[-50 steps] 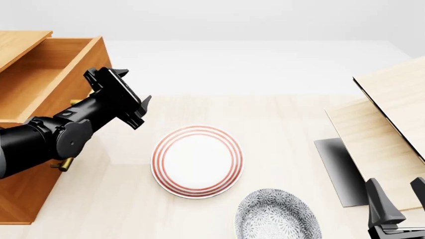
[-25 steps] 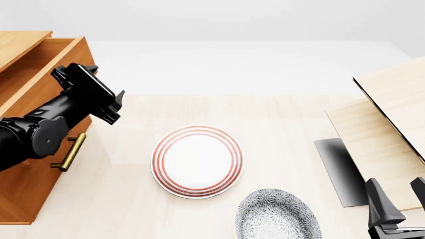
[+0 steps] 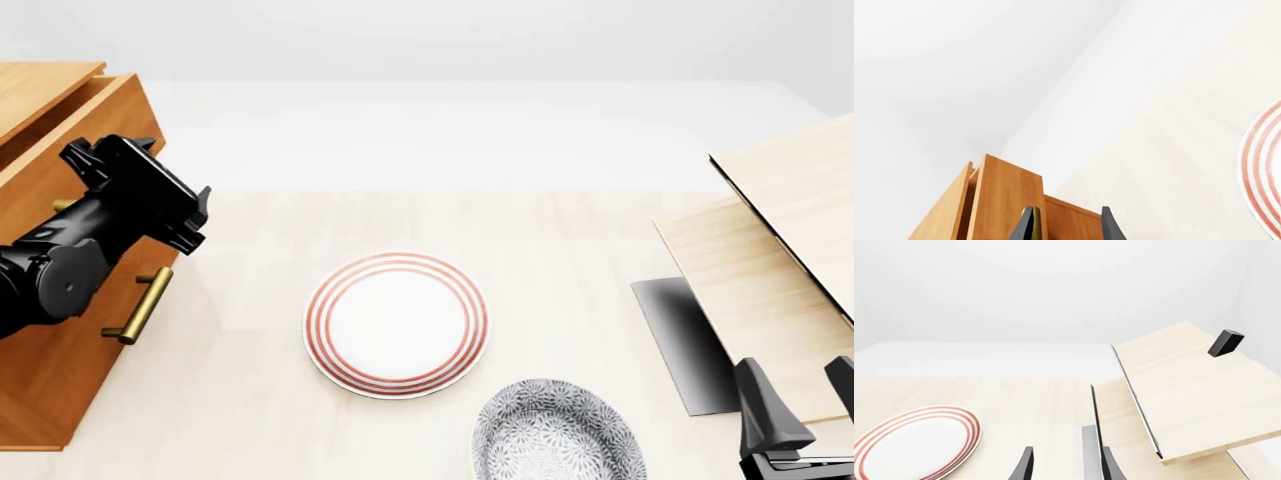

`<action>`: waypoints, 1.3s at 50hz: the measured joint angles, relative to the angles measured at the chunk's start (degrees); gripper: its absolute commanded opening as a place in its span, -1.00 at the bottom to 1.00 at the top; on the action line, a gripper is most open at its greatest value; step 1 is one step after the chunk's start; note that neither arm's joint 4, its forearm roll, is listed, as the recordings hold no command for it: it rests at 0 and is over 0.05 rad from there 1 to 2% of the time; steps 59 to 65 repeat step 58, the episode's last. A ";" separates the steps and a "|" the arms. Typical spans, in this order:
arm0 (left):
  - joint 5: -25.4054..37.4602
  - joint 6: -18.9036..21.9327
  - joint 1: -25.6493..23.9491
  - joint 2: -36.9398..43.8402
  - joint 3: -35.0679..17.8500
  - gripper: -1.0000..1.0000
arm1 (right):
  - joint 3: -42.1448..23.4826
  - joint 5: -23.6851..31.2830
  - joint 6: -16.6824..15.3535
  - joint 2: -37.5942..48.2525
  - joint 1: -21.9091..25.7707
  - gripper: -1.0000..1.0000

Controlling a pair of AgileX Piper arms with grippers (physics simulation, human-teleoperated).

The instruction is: Close the top drawer of the cabinet.

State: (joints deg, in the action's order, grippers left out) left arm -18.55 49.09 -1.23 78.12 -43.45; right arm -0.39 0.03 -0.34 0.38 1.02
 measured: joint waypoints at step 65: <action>-4.42 5.00 9.36 0.44 1.80 1.00 | 0.03 0.05 0.02 -0.08 -0.01 1.00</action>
